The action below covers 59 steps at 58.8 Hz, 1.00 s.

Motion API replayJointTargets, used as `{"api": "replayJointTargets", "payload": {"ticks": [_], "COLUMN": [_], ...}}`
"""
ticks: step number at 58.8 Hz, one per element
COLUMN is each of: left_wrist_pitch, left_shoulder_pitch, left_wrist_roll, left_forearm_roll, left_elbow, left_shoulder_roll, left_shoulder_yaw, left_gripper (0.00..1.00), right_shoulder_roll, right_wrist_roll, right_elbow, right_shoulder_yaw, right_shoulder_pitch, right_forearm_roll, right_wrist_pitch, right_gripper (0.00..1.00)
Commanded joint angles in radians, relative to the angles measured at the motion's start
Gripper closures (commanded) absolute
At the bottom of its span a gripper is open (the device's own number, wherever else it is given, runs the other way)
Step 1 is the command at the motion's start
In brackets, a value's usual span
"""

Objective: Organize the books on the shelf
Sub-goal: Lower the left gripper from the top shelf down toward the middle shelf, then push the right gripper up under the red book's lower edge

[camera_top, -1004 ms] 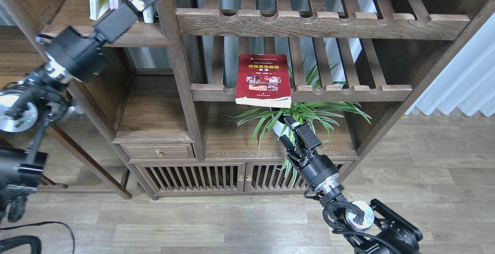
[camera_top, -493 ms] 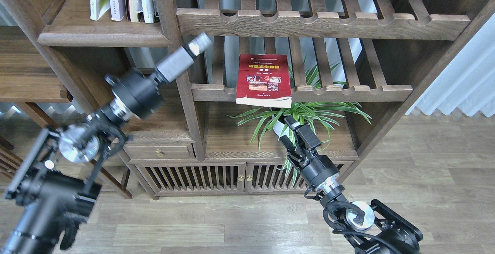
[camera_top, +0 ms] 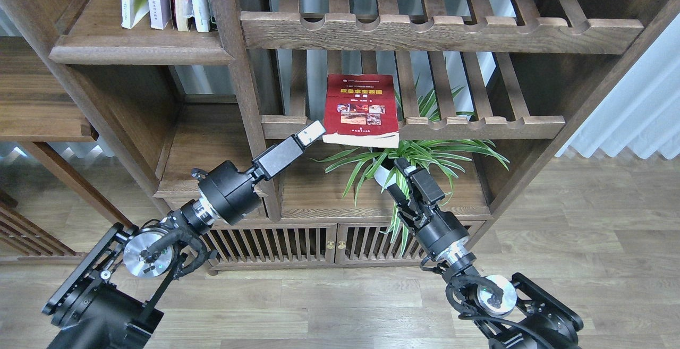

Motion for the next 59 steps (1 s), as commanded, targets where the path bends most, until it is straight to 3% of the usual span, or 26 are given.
{"api": "replayJointTargets", "payload": {"ticks": [1, 6, 17, 33, 39, 49, 59], "left_wrist_pitch": [0.000, 0.000, 0.000, 0.000, 0.000, 0.000, 0.000], "left_shoulder_pitch": [0.097, 0.134, 0.219, 0.227, 0.227, 0.224, 0.224], "left_wrist_roll": [0.002, 0.002, 0.000, -0.003, -0.001, 0.000, 0.000], "left_forearm_roll": [-0.002, -0.002, -0.006, -0.008, -0.008, -0.006, -0.006], "left_elbow": [-0.013, -0.013, -0.010, -0.007, -0.006, -0.004, -0.003], "left_shoulder_roll": [0.000, 0.000, 0.000, 0.000, 0.000, 0.000, 0.000], "left_shoulder_yaw": [-0.021, -0.062, -0.200, -0.324, -0.341, -0.341, -0.343], "left_gripper": [0.18, 0.10, 0.09, 0.04, 0.04, 0.04, 0.04], "right_shoulder_roll": [0.029, 0.047, 0.092, 0.092, 0.092, 0.092, 0.092], "right_wrist_roll": [0.000, 0.000, 0.000, 0.007, 0.061, 0.191, 0.199], "right_elbow": [0.000, 0.000, -0.008, -0.015, -0.017, -0.038, -0.031], "right_shoulder_yaw": [0.000, -0.009, -0.015, -0.014, -0.015, -0.009, -0.043], "right_shoulder_pitch": [0.001, 0.000, -0.005, -0.003, 0.029, 0.116, 0.136], "right_forearm_roll": [-0.002, -0.002, -0.005, -0.004, -0.002, 0.002, 0.007], "right_wrist_pitch": [0.000, 0.000, 0.000, 0.000, 0.000, 0.000, -0.004], "right_gripper": [0.01, 0.01, 0.01, 0.01, 0.01, 0.01, 0.01]}}
